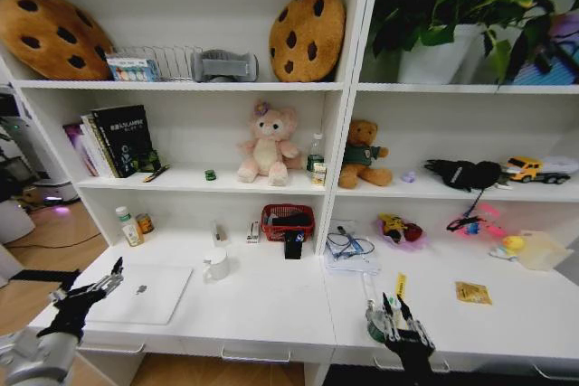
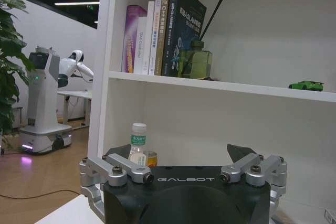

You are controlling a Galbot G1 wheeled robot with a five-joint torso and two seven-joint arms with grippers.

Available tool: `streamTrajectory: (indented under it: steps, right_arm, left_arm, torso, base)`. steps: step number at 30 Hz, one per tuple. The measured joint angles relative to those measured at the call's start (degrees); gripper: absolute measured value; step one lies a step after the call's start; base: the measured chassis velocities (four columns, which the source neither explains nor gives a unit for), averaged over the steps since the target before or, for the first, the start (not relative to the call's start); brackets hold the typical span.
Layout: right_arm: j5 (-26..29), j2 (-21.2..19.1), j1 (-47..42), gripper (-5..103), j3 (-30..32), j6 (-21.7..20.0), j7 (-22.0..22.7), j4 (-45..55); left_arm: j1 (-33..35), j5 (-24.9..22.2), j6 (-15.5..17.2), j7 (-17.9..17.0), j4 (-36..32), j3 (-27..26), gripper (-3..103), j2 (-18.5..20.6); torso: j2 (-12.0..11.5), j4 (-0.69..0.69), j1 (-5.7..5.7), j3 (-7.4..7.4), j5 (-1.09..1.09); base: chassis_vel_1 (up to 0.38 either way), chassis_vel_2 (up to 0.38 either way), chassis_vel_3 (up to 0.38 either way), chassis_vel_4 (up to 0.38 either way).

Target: Organize the objects on the table.

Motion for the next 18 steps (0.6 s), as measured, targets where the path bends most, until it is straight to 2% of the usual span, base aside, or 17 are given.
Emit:
streamTrajectory:
  steps: [6, 13, 18]
  right_arm:
    - [-5.16, 2.31, -5.58, 28, 1.21, 7.75, 1.19, -2.23]
    - [-4.38, 2.73, -7.17, 28, 3.51, 13.56, 2.08, -7.73]
    - [-3.14, 2.80, -6.67, 28, 3.91, 15.49, 2.28, -11.22]
  left_arm:
    - [0.00, 0.00, 0.00, 0.00, 0.00, 0.00, 100, 0.00]
    - [0.00, -0.01, 0.00, 0.00, 0.00, 0.00, 100, 0.00]
    - [0.00, 0.00, 0.00, 0.00, 0.00, 0.00, 100, 0.00]
  torso:
    - [0.00, 0.00, 0.00, 0.00, 0.00]
    - [0.00, 0.01, 0.00, 0.00, 0.01]
    - [0.00, 0.01, 0.00, 0.00, 0.01]
  base:
    - [0.000, 0.000, 0.000, 0.000]
    - [0.000, 0.000, 0.000, 0.000]
    - [0.000, 0.000, 0.000, 0.000]
